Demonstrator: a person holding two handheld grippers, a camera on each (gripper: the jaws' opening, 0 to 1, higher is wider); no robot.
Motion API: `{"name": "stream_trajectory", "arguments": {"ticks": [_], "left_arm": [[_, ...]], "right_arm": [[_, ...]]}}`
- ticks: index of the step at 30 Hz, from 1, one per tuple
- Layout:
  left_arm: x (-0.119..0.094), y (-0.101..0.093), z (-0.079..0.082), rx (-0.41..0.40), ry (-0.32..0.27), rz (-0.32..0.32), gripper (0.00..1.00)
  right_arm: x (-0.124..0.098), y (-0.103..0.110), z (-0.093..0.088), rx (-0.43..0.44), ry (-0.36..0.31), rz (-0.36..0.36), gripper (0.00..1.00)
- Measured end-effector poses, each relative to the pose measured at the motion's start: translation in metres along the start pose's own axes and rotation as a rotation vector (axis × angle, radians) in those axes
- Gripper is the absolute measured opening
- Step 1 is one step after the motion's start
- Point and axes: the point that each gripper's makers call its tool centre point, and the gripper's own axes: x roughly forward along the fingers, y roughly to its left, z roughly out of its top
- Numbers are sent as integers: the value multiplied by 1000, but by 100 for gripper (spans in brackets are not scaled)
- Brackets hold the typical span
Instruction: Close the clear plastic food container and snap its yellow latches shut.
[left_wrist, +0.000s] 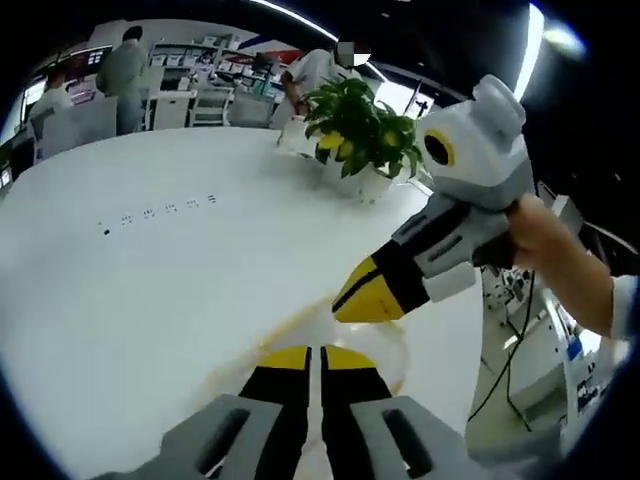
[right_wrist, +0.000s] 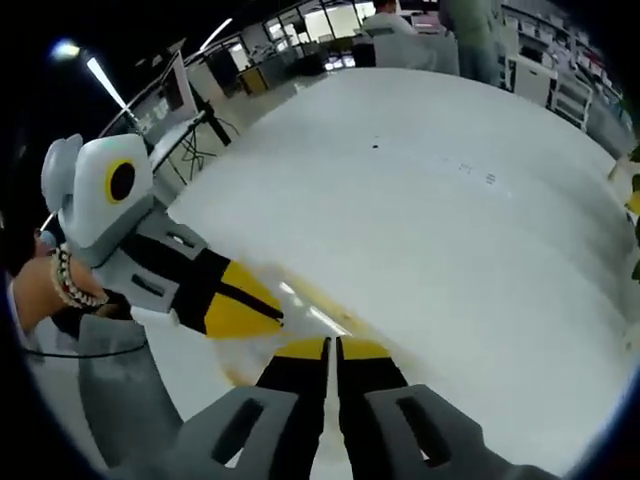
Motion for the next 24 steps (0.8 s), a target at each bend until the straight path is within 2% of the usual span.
{"name": "stream_trajectory", "arguments": {"ticks": [7,12,17,19,24], "left_arm": [[6,-9,-8,-26,5,-41,0],[7,-24,-13,-156,-6,-115,0],[8,-32,-24,-204,4,-132,0],[7,-39,-29,-234,5,-162,0],[3,-47,-38,-275,14,-180,0]], "right_arm": [[14,3,-1,-20,29,10,0],[16,4,4,-26,20,12,0],[17,0,12,-41,-2,-1,0],[18,-5,14,-44,1,-16,0],[22,-12,16,-45,8,-30,0]]}}
